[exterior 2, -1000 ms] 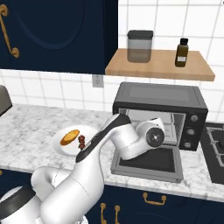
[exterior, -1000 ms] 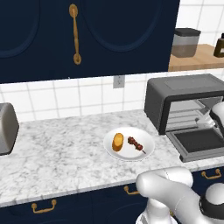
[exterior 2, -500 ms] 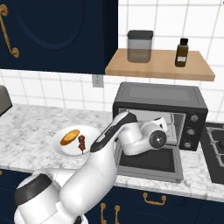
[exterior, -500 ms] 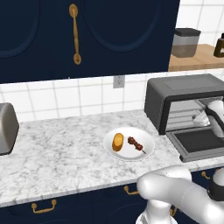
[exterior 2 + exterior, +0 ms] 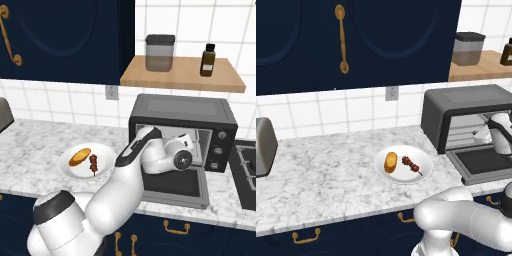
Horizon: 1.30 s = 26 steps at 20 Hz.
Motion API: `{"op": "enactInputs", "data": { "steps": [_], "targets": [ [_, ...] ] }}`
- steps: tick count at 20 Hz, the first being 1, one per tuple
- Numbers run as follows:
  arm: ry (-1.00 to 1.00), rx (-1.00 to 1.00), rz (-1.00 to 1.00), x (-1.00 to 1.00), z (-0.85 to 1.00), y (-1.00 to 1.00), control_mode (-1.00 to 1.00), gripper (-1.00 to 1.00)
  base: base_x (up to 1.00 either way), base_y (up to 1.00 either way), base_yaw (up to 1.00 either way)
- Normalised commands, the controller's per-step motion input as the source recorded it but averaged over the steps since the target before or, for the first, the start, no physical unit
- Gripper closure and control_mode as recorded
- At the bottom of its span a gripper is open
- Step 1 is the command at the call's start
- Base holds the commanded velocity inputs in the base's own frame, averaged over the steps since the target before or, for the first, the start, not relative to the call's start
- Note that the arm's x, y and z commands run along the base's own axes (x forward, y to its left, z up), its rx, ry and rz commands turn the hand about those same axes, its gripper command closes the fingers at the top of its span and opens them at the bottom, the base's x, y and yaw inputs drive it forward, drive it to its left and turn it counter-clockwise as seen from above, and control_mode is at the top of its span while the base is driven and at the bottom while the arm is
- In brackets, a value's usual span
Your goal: Pick up the kebab skewer and baguette bread, and place them inside the toaster oven. Close the toaster oven door and start by setting the timer.
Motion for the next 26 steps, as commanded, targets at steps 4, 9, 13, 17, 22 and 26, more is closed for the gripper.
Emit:
{"op": "enactInputs", "data": {
  "steps": [4, 9, 13, 17, 22, 26],
  "targets": [
    [-0.03, -0.04, 0.00, 0.23, -0.12, -0.02, -1.00, -1.00, 0.00, 0.00, 0.00],
    [0.00, -0.08, 0.00, 0.45, -0.09, 0.00, -1.00, -1.00, 0.00, 0.00, 0.00],
    [-0.03, -0.06, 0.00, 0.29, -0.28, 0.00, -1.00, -1.00, 0.00, 0.00, 0.00],
    [-0.04, -0.04, 0.00, 0.33, -0.19, 0.00, -1.00, -1.00, 0.00, 0.00, 0.00],
    [-0.02, -0.04, 0.00, 0.22, -0.17, -0.01, -1.00, -1.00, 0.00, 0.00, 0.00],
    [0.00, -0.05, 0.00, 0.27, -0.16, 0.00, -1.00, -1.00, 0.00, 0.00, 0.00]
  ]
}}
